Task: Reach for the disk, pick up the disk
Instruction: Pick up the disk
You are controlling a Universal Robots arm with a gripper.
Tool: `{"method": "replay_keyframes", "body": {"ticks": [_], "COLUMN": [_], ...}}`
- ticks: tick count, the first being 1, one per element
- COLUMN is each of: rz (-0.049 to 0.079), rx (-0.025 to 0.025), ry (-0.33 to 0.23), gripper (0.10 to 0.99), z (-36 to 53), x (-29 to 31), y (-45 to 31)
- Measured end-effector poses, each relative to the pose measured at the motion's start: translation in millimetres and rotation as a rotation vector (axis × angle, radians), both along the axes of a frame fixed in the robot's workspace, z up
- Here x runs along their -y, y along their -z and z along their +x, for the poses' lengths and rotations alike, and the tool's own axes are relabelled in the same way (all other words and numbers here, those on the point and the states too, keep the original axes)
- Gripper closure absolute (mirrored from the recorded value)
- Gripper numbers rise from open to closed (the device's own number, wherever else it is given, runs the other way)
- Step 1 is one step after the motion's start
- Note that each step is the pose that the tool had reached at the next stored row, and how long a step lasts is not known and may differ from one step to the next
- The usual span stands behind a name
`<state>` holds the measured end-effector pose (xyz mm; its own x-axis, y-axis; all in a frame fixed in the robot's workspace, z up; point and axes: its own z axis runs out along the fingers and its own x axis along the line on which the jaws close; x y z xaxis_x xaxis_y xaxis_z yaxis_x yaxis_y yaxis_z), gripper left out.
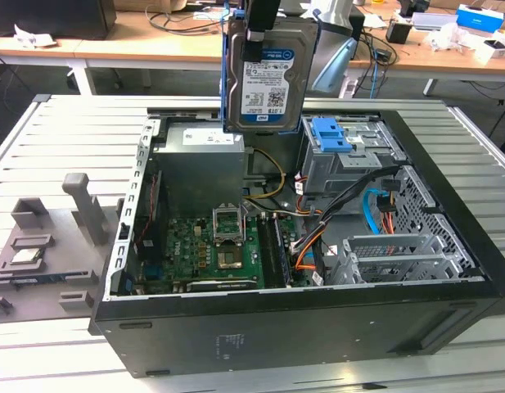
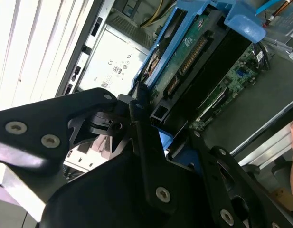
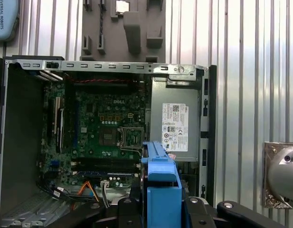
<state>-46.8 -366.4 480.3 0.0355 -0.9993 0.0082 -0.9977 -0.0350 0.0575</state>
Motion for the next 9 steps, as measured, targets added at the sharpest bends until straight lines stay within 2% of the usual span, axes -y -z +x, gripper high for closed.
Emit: {"method": "replay_keyframes", "body": {"ticks": [5, 9], "rz": [0.000, 0.000], "rx": [0.0000, 0.0000], "ry": [0.000, 0.000], "gripper": [0.722, 0.722], "z": [0.0, 0.0], "x": [9.0, 13.8], "y": [0.0, 0.0]}}
